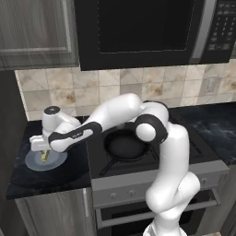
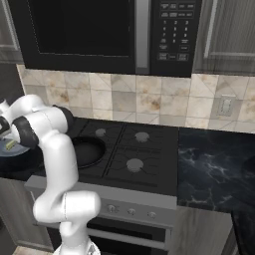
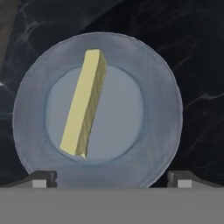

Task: Pick up the butter stick and place it in the pan. Then turn on the burner for the pan.

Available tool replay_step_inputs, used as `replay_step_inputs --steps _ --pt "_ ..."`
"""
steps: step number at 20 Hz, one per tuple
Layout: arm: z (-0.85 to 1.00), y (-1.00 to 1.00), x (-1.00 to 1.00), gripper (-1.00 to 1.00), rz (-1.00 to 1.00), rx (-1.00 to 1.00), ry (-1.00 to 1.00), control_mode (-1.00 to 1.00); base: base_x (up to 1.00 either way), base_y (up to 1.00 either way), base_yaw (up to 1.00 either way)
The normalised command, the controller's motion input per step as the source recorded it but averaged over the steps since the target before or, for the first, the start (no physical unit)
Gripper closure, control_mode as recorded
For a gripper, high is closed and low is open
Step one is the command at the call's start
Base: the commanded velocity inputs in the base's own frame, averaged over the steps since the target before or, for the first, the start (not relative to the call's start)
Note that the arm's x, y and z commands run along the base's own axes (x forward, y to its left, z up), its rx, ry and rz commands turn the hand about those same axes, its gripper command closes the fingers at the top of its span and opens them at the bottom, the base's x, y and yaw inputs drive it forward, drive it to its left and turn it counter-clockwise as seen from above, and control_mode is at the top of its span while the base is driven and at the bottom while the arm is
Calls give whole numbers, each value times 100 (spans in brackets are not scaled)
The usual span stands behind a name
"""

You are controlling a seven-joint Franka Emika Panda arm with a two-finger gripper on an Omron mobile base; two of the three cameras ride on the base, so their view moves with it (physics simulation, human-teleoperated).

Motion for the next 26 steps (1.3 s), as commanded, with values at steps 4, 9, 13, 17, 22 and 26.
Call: replay_step_inputs --steps 4,9,13,17,22,26 --pt "-11 12 19 -100 0 0 3 -100 0 0 0" --pt "-15 14 23 -100 0 0 2 -100 0 0 0" --pt "-18 18 25 -100 0 0 0 -100 0 0 0" --pt "-5 17 11 -100 0 0 0 -100 0 0 0" --pt "-9 15 10 -100 0 0 0 -100 0 0 0" --pt "-11 1 2 -100 0 0 0 -100 0 0 0"
